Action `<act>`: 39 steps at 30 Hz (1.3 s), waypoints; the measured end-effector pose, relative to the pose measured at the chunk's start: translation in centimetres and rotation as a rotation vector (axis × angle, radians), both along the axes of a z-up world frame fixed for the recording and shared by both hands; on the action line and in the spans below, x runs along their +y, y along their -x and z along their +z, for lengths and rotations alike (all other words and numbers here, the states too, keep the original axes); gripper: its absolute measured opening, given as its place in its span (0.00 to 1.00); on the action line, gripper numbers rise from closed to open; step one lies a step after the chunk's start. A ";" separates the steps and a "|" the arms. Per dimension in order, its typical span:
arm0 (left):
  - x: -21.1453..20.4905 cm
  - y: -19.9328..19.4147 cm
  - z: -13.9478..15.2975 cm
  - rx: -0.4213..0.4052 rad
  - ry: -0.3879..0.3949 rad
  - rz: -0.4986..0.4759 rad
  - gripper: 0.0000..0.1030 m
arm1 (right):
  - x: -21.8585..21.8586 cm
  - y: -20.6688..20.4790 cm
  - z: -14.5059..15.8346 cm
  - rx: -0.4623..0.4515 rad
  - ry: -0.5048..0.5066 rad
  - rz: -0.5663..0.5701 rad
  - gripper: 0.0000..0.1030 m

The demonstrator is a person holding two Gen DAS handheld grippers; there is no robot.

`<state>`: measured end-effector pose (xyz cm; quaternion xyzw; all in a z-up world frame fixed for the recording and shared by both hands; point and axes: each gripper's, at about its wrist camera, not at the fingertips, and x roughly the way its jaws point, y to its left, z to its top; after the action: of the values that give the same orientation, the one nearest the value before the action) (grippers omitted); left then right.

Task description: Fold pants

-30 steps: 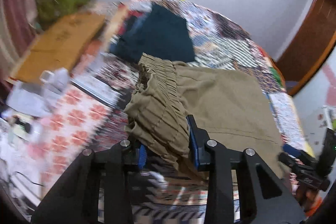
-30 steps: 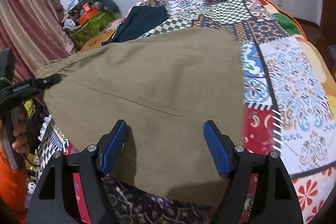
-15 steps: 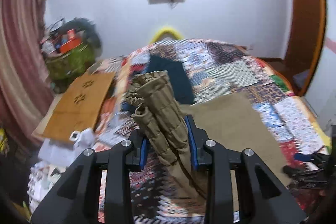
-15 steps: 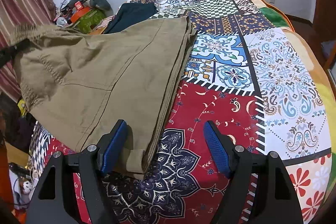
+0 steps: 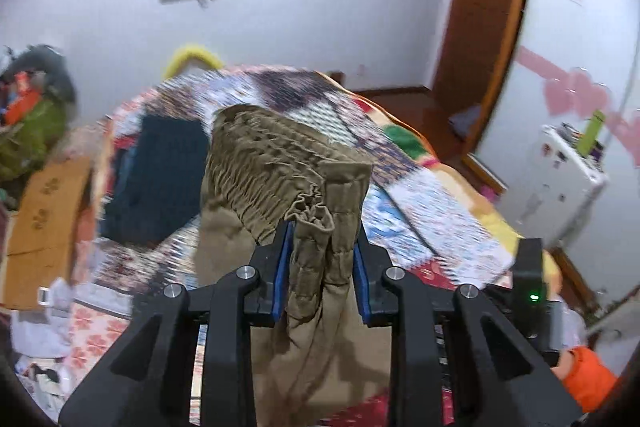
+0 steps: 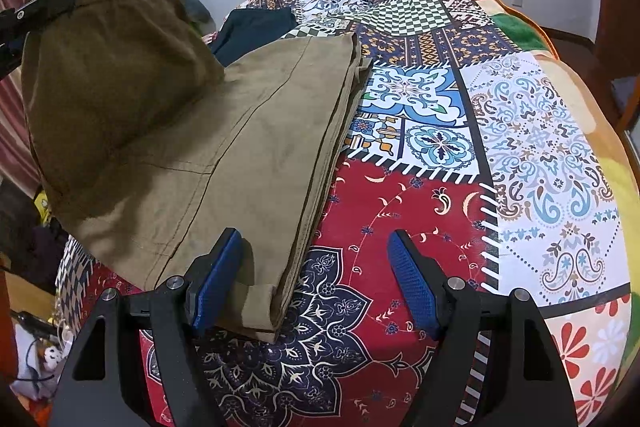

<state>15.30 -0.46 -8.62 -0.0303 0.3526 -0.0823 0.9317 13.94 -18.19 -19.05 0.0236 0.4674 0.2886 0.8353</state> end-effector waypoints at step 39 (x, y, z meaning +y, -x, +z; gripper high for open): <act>7.5 -20.4 -13.8 0.414 -0.292 0.091 0.94 | -4.4 -0.7 0.4 0.028 -0.017 -0.178 0.71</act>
<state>35.72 7.03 -22.47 0.0726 0.5421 0.0193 0.8370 14.65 -22.62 -18.70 0.0762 0.4727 0.2166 0.8508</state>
